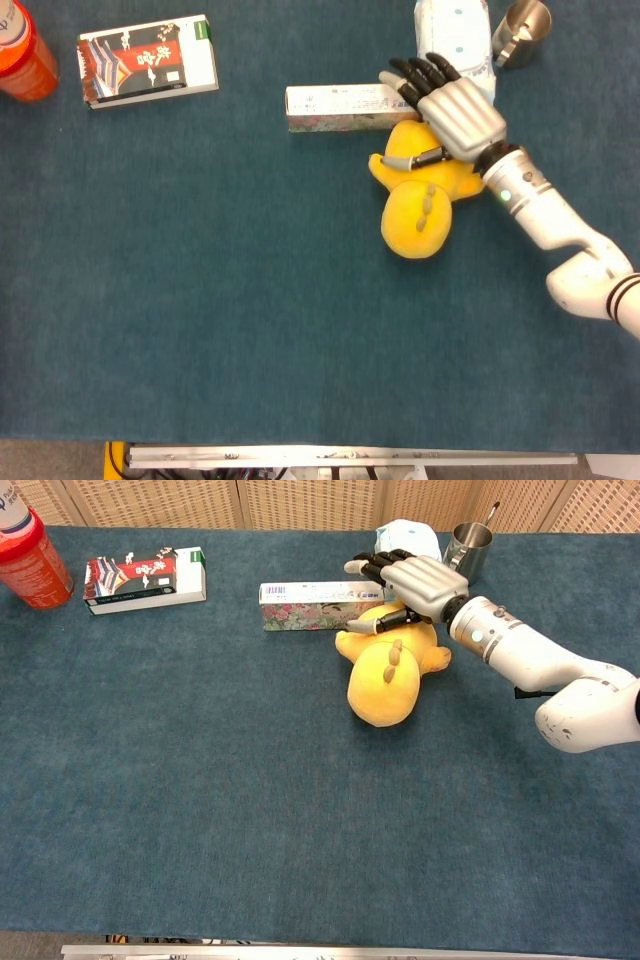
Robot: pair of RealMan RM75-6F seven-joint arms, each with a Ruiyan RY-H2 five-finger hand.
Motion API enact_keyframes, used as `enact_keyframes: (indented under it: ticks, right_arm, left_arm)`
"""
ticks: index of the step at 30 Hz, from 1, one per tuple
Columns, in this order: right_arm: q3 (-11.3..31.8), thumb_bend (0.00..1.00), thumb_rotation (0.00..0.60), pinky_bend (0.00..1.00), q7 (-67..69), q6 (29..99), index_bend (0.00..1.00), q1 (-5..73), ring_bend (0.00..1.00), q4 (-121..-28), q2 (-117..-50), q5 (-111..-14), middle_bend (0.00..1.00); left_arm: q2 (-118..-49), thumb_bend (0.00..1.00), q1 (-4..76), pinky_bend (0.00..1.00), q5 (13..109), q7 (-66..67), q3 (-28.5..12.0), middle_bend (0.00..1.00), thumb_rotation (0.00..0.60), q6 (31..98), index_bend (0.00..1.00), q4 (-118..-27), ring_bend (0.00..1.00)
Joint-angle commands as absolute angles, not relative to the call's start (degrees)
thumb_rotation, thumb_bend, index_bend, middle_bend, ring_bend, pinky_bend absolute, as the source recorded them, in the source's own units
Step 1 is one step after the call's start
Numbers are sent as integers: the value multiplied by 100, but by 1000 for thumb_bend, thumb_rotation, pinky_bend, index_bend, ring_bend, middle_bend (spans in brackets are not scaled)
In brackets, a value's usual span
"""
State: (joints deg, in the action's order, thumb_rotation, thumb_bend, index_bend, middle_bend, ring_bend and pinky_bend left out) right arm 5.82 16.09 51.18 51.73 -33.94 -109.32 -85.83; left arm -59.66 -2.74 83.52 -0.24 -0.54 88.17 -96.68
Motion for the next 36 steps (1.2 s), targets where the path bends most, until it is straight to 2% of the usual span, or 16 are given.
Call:
enact_keyframes:
  ticks: [1, 9, 14, 18, 19, 21, 22, 25, 36]
  right_arm:
    - [596, 0, 78, 0, 1640, 5329, 0, 5145, 0, -3546, -10773, -8639, 0]
    - [617, 0, 79, 0, 1267, 5958, 0, 4766, 0, -4916, -9789, -8654, 0]
    - [599, 0, 91, 0, 459, 6312, 0, 4191, 0, -6489, -8699, -8372, 0]
    - [500, 0, 309, 0, -267, 6620, 0, 3693, 0, -7639, -7834, -8137, 0]
    - [450, 0, 347, 0, -421, 6743, 0, 3539, 0, -7911, -7607, -8104, 0]
    - [365, 0, 479, 0, -650, 7014, 0, 3273, 0, -8251, -7303, -8099, 0]
    - [330, 0, 508, 0, -707, 7138, 0, 3158, 0, -8364, -7201, -8106, 0]
    - [200, 0, 546, 0, -754, 7530, 0, 2770, 0, -8630, -6922, -8148, 0]
    - [-218, 0, 572, 0, -420, 8805, 0, 1454, 0, -8695, -6413, -8411, 0]
  left_arm:
    - [-5968, 135, -265, 4, 8370, -17, -56, 103, 600, 8817, 97, -9678, 85]
    - [-5983, 135, -200, 4, 8487, -9, -75, 103, 600, 8818, 97, -9665, 85]
    - [-6009, 135, -150, 4, 8582, -6, -89, 103, 600, 8829, 101, -9613, 85]
    - [-6027, 135, -100, 4, 8644, -13, -102, 103, 600, 8815, 106, -9587, 88]
    - [-6040, 135, -86, 4, 8660, 4, -111, 103, 600, 8821, 107, -9566, 89]
    - [-6071, 135, -58, 4, 8685, 39, -122, 103, 600, 8819, 110, -9535, 90]
    - [-6083, 136, -44, 4, 8696, 46, -127, 103, 600, 8812, 111, -9530, 90]
    - [-6121, 136, 7, 4, 8753, 72, -145, 103, 600, 8808, 114, -9505, 90]
    - [-6224, 136, 86, 4, 8896, 177, -168, 103, 600, 8883, 116, -9435, 90]
